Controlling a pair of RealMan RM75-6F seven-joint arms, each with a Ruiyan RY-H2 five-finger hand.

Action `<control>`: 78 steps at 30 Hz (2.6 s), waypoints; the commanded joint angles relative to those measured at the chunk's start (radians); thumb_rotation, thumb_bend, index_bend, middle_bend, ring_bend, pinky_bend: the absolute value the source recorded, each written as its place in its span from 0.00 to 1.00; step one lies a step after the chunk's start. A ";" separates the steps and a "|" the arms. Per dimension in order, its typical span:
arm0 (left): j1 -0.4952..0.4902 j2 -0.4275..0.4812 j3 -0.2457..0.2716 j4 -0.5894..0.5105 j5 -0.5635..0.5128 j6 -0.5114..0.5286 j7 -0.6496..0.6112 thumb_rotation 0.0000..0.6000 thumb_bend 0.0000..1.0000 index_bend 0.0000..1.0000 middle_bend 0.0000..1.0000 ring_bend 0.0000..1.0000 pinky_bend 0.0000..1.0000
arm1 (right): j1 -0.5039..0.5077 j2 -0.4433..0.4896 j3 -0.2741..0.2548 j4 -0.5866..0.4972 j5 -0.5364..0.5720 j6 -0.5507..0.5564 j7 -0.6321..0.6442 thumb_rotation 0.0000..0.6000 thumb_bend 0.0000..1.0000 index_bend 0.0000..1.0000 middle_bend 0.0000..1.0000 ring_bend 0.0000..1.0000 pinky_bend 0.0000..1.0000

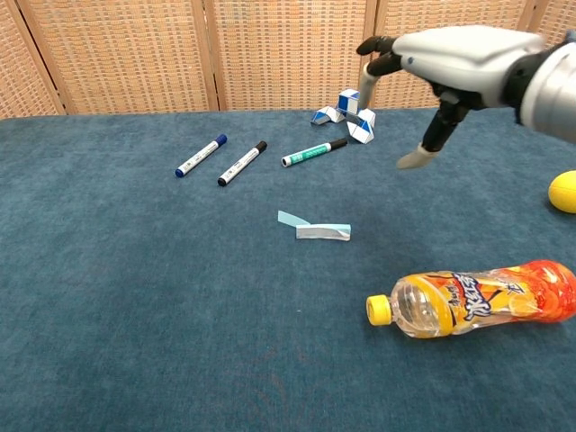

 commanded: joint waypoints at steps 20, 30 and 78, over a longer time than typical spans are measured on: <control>-0.032 -0.014 -0.020 0.015 -0.062 -0.057 0.013 1.00 0.00 0.00 0.00 0.00 0.00 | 0.299 -0.339 -0.025 0.340 0.524 -0.005 -0.267 1.00 0.29 0.38 0.00 0.00 0.00; -0.037 -0.012 -0.022 0.020 -0.078 -0.067 0.005 1.00 0.00 0.00 0.00 0.00 0.00 | 0.328 -0.404 -0.040 0.459 0.547 -0.016 -0.225 1.00 0.34 0.40 0.00 0.00 0.00; -0.055 -0.010 -0.005 0.027 -0.053 -0.072 -0.002 1.00 0.00 0.00 0.00 0.00 0.00 | 0.291 -0.373 -0.107 0.461 0.224 0.037 -0.018 1.00 0.54 0.66 0.10 0.00 0.00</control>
